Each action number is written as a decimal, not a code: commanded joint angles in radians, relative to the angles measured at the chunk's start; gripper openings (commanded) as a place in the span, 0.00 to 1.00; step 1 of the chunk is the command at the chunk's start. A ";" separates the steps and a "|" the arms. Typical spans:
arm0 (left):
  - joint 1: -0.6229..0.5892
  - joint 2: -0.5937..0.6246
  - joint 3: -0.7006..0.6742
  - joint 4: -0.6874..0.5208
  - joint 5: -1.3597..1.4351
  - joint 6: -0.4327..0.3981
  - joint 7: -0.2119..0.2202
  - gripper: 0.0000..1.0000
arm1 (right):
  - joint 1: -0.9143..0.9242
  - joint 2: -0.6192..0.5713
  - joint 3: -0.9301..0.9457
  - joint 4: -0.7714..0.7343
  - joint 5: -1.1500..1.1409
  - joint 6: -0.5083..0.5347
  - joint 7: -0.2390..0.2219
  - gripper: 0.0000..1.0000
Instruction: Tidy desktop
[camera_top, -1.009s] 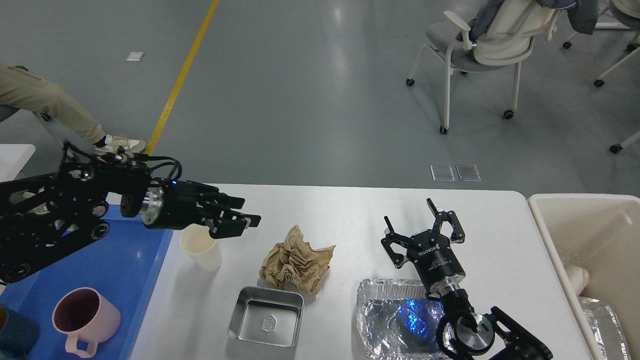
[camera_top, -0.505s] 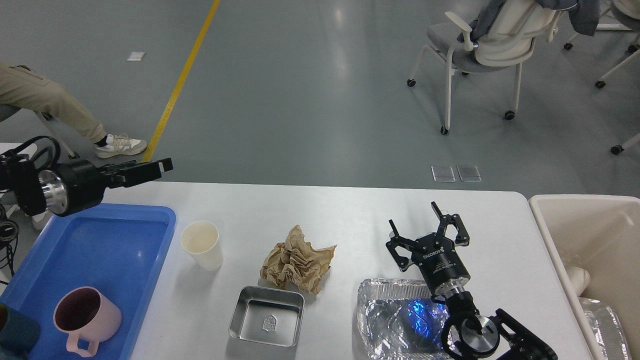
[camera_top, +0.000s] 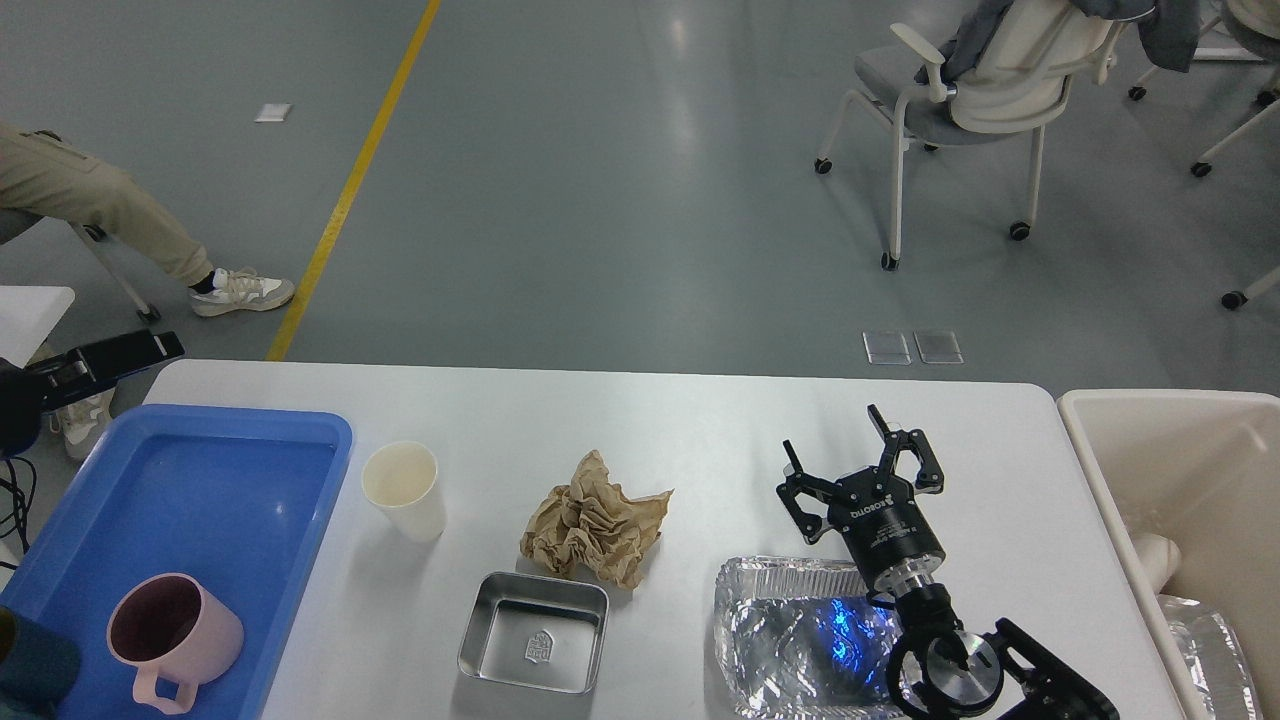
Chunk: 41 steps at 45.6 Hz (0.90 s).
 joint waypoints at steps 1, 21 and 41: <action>0.031 -0.001 -0.002 0.000 -0.089 -0.001 0.000 0.97 | 0.000 -0.001 0.000 0.003 0.000 0.000 0.000 1.00; 0.284 0.044 -0.063 -0.042 -0.230 0.085 -0.052 0.97 | -0.001 -0.001 0.000 0.002 0.000 -0.003 0.000 1.00; 0.348 0.144 -0.071 -0.022 -0.307 0.013 -0.126 0.97 | -0.003 -0.001 0.001 0.000 0.000 -0.005 0.001 1.00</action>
